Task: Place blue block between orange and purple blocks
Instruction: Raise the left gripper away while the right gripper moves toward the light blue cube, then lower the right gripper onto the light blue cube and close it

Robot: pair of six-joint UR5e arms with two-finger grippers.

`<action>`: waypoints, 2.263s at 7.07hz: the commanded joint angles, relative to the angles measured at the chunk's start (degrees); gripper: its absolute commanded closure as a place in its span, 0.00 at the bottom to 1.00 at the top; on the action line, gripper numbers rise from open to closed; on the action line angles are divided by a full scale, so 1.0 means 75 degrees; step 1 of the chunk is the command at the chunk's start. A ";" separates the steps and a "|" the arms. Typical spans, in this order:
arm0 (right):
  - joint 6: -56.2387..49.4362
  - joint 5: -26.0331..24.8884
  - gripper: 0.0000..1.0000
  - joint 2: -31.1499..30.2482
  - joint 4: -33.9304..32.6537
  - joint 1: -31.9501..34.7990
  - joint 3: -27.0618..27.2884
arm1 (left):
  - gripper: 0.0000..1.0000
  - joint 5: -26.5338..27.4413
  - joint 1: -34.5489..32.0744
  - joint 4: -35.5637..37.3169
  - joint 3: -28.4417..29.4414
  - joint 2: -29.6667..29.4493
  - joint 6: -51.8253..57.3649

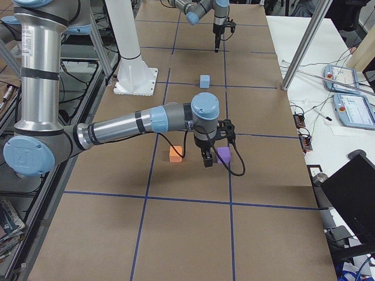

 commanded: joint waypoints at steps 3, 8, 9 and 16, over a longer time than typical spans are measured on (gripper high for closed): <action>0.5604 -0.2774 0.00 0.2886 -0.0058 -0.4304 -0.0083 | 0.00 -0.0271 -0.0575 -0.0382 -0.0472 0.1169 0.0802; 0.7931 -0.4394 0.00 0.5970 0.0302 -0.6162 -0.3101 | 0.00 -0.0271 -0.0575 -0.0382 -0.0496 0.1181 0.0779; 0.7979 -0.4443 0.00 0.6008 0.0978 -0.6222 -0.3582 | 0.00 -0.0271 -0.0575 -0.0382 -0.0508 0.1192 0.0732; 0.7687 -0.4514 0.02 0.6395 0.1148 -0.6410 -0.4875 | 0.00 -0.0271 -0.0575 -0.0394 -0.0543 0.1192 0.0626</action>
